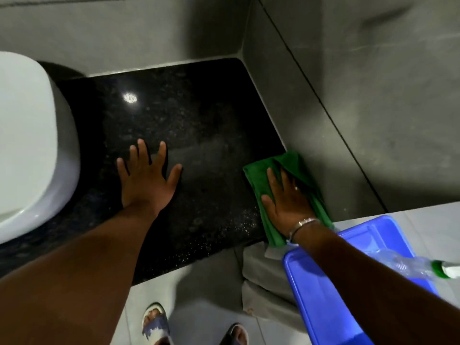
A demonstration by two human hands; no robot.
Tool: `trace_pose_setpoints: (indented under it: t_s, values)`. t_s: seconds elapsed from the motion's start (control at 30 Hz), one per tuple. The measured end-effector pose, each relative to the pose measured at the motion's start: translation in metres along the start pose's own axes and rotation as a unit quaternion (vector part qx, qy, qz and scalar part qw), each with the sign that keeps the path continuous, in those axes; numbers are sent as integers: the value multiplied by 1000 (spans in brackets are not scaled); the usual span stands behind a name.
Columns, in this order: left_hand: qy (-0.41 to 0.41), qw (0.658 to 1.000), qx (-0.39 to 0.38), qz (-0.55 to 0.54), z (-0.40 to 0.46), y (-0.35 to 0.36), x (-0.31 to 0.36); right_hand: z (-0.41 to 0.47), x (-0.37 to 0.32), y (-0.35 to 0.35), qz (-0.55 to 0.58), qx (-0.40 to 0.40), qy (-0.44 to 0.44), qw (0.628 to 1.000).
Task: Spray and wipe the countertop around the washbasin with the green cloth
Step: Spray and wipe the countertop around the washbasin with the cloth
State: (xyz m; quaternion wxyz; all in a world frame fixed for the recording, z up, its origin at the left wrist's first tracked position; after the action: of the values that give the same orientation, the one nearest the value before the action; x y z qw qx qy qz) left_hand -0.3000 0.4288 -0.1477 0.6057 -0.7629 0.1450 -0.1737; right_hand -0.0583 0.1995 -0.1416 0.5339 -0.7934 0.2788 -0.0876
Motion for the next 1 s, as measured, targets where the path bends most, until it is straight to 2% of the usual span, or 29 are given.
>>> trace_pose_setpoints:
  t_s: [0.17, 0.27, 0.33, 0.4, 0.53, 0.6, 0.67, 0.73, 0.83, 0.93, 1.0]
  values:
    - [-4, 1000, -10, 4, 0, 0, -2, 9, -43, -9, -23, 57, 38, 997]
    - [-3, 1000, -10, 13, 0, 0, -1, -27, -115, 21, -26, 54, -57, 997]
    - [4, 1000, -15, 11, -1, -1, -1, -39, -132, 30, -15, 32, -110, 993]
    - [4, 1000, -18, -2, -1, -1, -2, -34, -104, 24, -41, 16, -108, 993]
    - [5, 1000, -20, -15, 0, 0, -2, -25, -9, 1, -41, 41, 19, 998]
    - [5, 1000, -22, -12, 0, 0, -1, -26, -2, -4, -29, 64, 63, 996]
    - [4, 1000, -18, -7, 0, -1, 0, -31, -23, 1, -24, 87, 99, 991]
    - [8, 1000, -10, -1, 1, -2, 1, -39, -66, 16, -27, 86, 67, 994]
    - [13, 1000, -9, -5, 0, -1, 1, -58, -115, 36, -45, 70, -50, 995]
    - [30, 998, -23, -41, 1, -6, 0, -62, -94, 25, -63, 71, -92, 991]
    - [71, 993, -35, -91, -9, -9, -1, -59, -59, 11, -65, 79, -41, 994]
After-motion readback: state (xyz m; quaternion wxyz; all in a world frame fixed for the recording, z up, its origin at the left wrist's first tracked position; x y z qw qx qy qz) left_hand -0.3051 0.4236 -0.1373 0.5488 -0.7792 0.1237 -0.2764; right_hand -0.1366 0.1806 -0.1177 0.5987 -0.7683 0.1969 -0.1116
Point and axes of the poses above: each hand's wrist, its own z-axis towards the middle knuckle, its own y-axis out of the palm, x = y × z, the point moved 9 cm from there along z, towards the middle knuckle, and after that the axes turned 9 degrees about -x, right-handed, at the moved point
